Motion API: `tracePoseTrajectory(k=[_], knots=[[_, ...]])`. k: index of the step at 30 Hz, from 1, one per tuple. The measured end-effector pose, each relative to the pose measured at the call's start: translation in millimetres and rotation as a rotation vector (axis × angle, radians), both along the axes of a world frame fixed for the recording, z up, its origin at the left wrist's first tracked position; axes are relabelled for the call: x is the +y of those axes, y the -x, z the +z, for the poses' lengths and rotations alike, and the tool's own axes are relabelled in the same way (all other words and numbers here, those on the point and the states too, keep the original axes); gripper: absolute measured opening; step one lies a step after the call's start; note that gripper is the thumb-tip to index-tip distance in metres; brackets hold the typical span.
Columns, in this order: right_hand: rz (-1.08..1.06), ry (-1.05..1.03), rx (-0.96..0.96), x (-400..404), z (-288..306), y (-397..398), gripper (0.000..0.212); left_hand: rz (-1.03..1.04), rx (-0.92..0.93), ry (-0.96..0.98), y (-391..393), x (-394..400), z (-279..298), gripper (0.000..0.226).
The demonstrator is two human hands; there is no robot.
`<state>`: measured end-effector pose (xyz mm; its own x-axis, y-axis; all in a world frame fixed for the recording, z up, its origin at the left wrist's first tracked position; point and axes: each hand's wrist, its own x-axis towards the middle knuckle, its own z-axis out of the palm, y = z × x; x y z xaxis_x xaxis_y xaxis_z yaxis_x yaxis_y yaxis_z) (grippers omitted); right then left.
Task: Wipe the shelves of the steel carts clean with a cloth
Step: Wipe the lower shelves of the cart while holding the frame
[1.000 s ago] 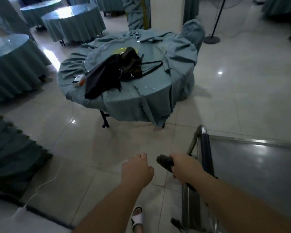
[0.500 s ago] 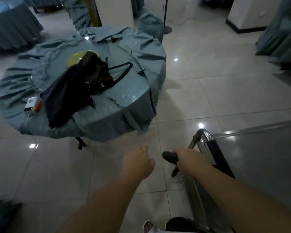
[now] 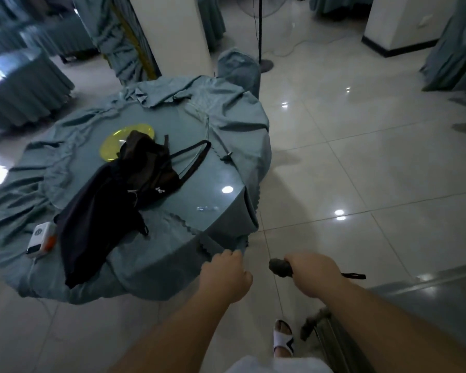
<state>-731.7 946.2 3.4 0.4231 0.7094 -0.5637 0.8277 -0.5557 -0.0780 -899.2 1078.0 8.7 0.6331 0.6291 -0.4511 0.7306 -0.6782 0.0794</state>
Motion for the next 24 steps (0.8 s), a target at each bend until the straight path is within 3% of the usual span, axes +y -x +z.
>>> tracePoseTrajectory(k=[10, 16, 24], knots=[[-0.218, -0.124, 0.025, 56, 18, -162, 0.029, -0.179, -0.015, -0.033, -191, 99, 28, 0.034], [-0.474, -0.132, 0.018, 56, 4, -257, 0.03, -0.443, 0.028, -0.03, -321, 132, 11, 0.051], [-0.913, -0.083, 0.016, 41, -5, -354, 0.016, -0.831, 0.035, 0.023, -506, 147, -6, 0.055]])
